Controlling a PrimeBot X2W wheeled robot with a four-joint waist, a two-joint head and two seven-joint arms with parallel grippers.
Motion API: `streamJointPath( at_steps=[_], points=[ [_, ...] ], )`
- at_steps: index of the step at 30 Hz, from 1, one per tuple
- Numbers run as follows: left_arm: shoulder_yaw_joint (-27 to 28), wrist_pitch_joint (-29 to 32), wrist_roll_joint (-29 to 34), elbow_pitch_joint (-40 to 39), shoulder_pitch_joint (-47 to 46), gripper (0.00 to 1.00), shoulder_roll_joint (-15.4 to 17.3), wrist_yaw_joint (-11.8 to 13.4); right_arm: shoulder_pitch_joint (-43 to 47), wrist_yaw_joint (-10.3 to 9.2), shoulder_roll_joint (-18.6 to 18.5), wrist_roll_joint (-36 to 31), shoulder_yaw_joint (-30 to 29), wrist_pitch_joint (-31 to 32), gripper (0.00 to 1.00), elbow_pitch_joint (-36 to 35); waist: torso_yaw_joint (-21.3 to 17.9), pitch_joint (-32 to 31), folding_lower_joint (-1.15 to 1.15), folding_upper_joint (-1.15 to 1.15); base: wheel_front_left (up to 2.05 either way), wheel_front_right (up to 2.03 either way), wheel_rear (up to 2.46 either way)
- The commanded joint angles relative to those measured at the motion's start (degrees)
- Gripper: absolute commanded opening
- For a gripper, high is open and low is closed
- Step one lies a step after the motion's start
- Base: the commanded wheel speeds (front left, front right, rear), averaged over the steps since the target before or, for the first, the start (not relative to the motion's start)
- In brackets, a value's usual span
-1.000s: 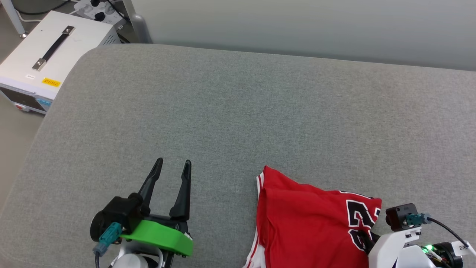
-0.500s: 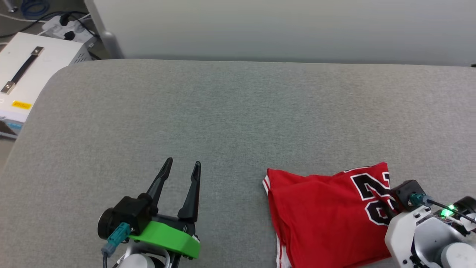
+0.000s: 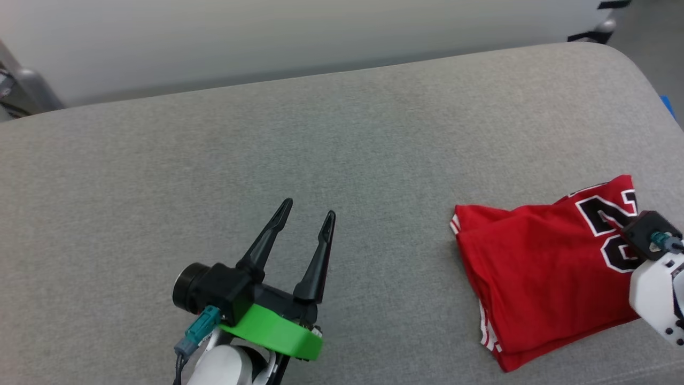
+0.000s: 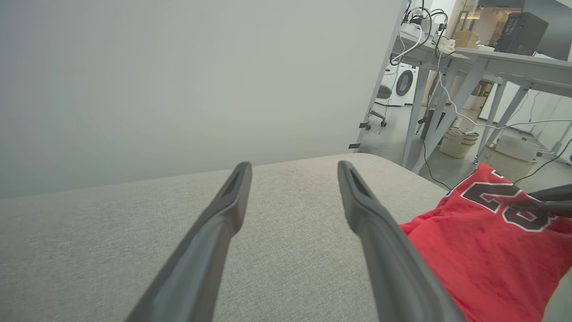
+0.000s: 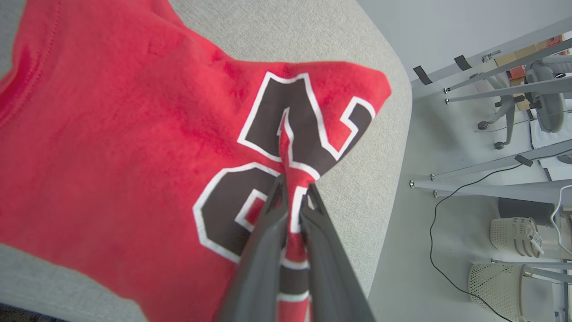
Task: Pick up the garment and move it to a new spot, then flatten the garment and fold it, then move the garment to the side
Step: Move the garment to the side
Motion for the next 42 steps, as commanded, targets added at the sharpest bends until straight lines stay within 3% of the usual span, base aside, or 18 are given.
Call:
streamJointPath(
  at_steps=[1,6,10,11,24,31,32,33,34,42],
  points=[
    [-0.3,-0.3,0.7,-0.6,-1.3,1.0,0.7,-0.2,-1.5,-0.06,-1.1,0.5,-0.2,-0.9,0.0,0.7,-5.7,5.1,0.0,0.0,0.0,0.0,0.0],
    [-1.7,-0.3,1.5,-2.9,-4.2,1.0,2.5,-0.2,-5.2,-0.06,-3.6,0.6,-2.4,-5.3,0.0,6.2,-8.7,10.5,0.0,0.0,0.0,0.0,0.0],
    [-2.4,-0.3,2.2,-5.0,-6.5,1.0,4.2,-0.2,-7.9,-0.06,-2.3,-0.6,-6.3,-8.7,0.0,11.5,-9.7,15.1,0.0,0.0,0.0,0.0,0.0],
    [-2.6,0.1,2.6,-6.8,-8.1,1.0,5.5,-0.2,-9.6,-0.06,-0.7,-1.7,-9.9,-11.3,0.0,16.2,-9.8,18.2,0.0,0.0,0.0,0.0,0.0],
    [-1.2,5.7,3.5,-18.7,-13.0,1.0,9.1,0.3,-17.4,-0.06,0.8,-6.1,-21.0,-20.8,0.0,35.3,-6.7,27.7,0.0,0.0,0.0,0.0,0.0],
    [-0.9,6.8,3.5,-21.4,-13.8,1.0,9.7,0.8,-22.7,-0.06,2.3,-7.9,-22.3,-25.0,0.0,45.1,-5.0,30.0,0.0,0.0,0.0,0.0,0.0],
    [-1.0,6.7,3.5,-21.3,-13.8,1.0,9.7,0.8,-23.3,-0.06,2.4,-8.1,-22.3,-25.4,0.12,46.0,-4.9,30.0,0.0,0.0,0.0,0.0,0.0],
    [-1.0,6.7,3.4,-21.1,-13.9,1.0,9.6,0.9,-23.6,-0.06,2.5,-8.3,-22.2,-25.8,0.85,46.7,-4.8,29.8,0.0,0.0,0.0,0.0,0.0],
    [-1.0,6.5,3.3,-20.8,-13.9,1.0,9.6,0.9,-24.1,-0.06,2.7,-8.4,-22.5,-26.3,1.0,47.5,-4.6,29.5,0.0,0.0,0.0,0.0,0.0],
    [-1.1,3.2,1.9,-16.5,-13.0,1.0,8.3,1.4,-26.3,-0.06,2.0,-10.0,-23.2,-29.0,1.0,51.4,-3.1,23.5,0.0,0.0,0.0,0.0,0.0]
  ],
)
